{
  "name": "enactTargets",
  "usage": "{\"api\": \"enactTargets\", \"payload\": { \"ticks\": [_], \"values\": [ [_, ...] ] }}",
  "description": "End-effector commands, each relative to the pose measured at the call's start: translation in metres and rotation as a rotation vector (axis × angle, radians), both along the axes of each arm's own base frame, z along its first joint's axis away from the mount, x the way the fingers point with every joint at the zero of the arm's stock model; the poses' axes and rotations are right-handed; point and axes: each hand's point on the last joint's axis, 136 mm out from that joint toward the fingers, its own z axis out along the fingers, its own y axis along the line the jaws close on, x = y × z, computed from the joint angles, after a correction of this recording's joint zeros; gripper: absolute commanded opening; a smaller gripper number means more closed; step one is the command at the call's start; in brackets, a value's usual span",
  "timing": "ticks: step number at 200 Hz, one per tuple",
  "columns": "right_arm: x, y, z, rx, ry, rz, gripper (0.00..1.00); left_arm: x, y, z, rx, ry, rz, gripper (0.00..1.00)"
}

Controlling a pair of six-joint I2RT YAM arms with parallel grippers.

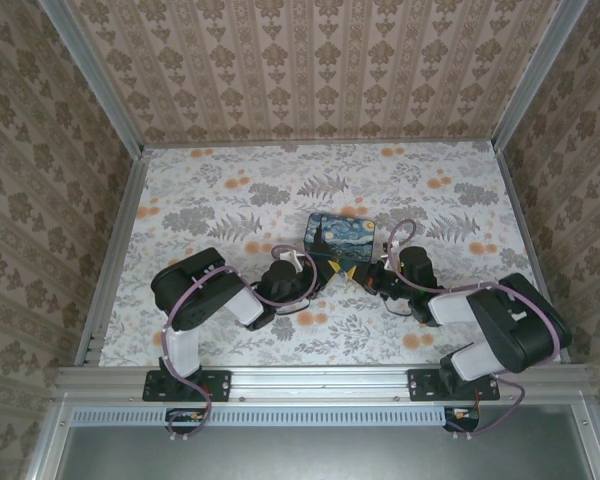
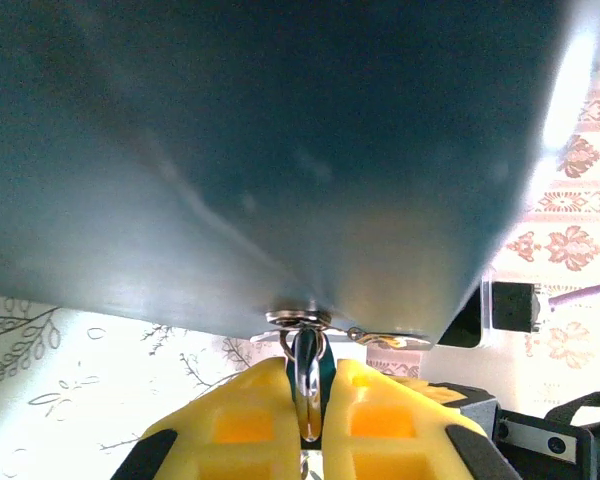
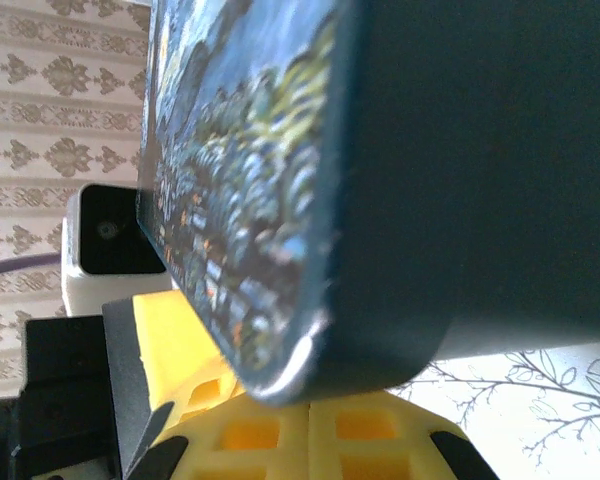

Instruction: Unlock the padlock with the key

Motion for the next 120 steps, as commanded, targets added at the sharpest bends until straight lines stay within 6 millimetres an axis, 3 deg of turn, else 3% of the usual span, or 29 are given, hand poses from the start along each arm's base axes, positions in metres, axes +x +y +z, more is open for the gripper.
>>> {"api": "enactTargets", "payload": {
  "ticks": [1,88,120],
  "values": [
    [0.023,0.005,0.034,0.116,-0.107,-0.035,0.0,-0.031,-0.025,0.043,-0.127,-0.034,-0.158,0.0],
    [0.028,-0.003,0.012,0.021,-0.081,-0.012,0.0,-0.031,-0.015,0.047,-0.132,-0.031,-0.146,0.0],
    [0.026,-0.001,0.016,-0.009,-0.124,0.052,0.0,-0.031,-0.013,0.05,-0.137,-0.037,-0.164,0.0]
  ]
}}
